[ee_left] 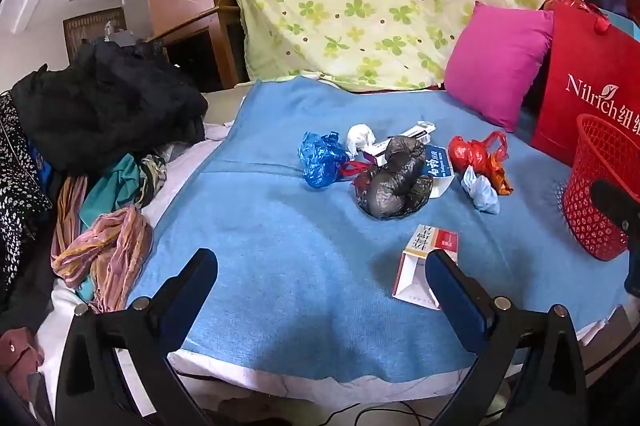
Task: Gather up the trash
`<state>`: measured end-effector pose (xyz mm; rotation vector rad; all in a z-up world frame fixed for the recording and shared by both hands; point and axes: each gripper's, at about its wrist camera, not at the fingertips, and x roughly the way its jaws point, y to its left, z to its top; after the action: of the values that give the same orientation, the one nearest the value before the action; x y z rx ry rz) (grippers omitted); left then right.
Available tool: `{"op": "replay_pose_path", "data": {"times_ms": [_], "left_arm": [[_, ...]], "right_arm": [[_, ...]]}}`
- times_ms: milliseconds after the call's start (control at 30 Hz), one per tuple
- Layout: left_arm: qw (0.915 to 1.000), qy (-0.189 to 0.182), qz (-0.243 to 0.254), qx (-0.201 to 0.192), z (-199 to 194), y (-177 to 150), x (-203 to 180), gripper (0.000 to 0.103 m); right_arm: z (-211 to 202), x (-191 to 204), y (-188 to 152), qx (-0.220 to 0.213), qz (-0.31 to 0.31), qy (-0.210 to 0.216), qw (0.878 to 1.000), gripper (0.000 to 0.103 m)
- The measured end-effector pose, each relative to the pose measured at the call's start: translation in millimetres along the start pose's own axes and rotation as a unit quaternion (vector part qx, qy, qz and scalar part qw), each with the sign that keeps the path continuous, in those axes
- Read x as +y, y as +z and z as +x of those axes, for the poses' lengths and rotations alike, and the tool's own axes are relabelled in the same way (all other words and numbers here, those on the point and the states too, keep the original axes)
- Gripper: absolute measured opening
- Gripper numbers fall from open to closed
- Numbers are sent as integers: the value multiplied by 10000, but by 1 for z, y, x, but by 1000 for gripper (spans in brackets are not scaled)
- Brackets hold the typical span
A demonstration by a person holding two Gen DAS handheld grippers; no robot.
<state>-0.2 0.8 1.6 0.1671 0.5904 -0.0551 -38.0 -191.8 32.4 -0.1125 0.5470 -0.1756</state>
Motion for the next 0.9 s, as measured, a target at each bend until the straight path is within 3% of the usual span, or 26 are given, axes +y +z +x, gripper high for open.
{"op": "replay_pose_path", "data": {"times_ms": [633,900], "left_arm": [[9996,214,147,-93,-16,4,2,103],[9991,236,249,269,-10,4,-2,103]], "right_arm": [[-4,-2,-6,-5,57,120,9999,103],[-3,-2,-8,10,68,132,9999,103]]}}
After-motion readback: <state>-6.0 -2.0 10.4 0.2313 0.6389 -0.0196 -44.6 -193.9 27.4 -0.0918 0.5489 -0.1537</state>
